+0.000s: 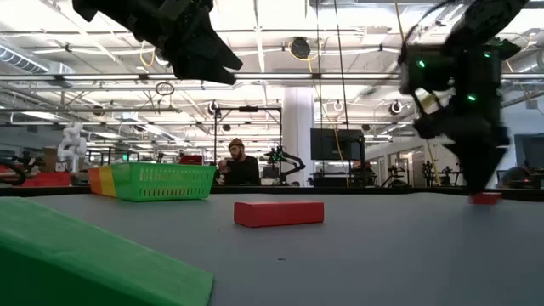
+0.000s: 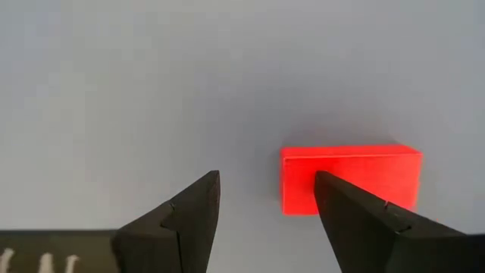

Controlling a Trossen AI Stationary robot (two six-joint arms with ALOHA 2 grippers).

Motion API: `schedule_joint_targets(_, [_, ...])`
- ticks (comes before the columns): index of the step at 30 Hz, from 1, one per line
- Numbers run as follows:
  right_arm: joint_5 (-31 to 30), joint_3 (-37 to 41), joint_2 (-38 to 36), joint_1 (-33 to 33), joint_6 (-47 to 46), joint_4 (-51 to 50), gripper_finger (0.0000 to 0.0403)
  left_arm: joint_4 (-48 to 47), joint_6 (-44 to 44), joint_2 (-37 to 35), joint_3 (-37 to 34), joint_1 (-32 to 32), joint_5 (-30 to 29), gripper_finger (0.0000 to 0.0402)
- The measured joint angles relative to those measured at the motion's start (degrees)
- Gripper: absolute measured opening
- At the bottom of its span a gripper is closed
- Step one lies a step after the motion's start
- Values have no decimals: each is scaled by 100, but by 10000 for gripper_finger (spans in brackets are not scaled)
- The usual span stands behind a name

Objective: Sort & place blocks by color
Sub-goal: Put the red block into the orange basket

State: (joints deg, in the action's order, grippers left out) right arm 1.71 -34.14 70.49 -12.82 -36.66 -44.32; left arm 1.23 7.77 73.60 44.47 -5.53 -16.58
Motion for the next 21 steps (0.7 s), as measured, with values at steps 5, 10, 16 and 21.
schedule_joint_targets(5, [732,23,12,247,4,1573,210,0,-6,0,0,-1,0,294])
schedule_joint_targets(10, [712,25,95,507,-106,2593,210,-2,-7,0,0,-1,0,294])
schedule_joint_targets(16, [709,25,584,827,320,3480,210,15,-6,0,0,-1,0,294])
schedule_joint_targets(21, [759,23,761,1094,1352,4755,210,22,-11,0,0,-1,0,294])
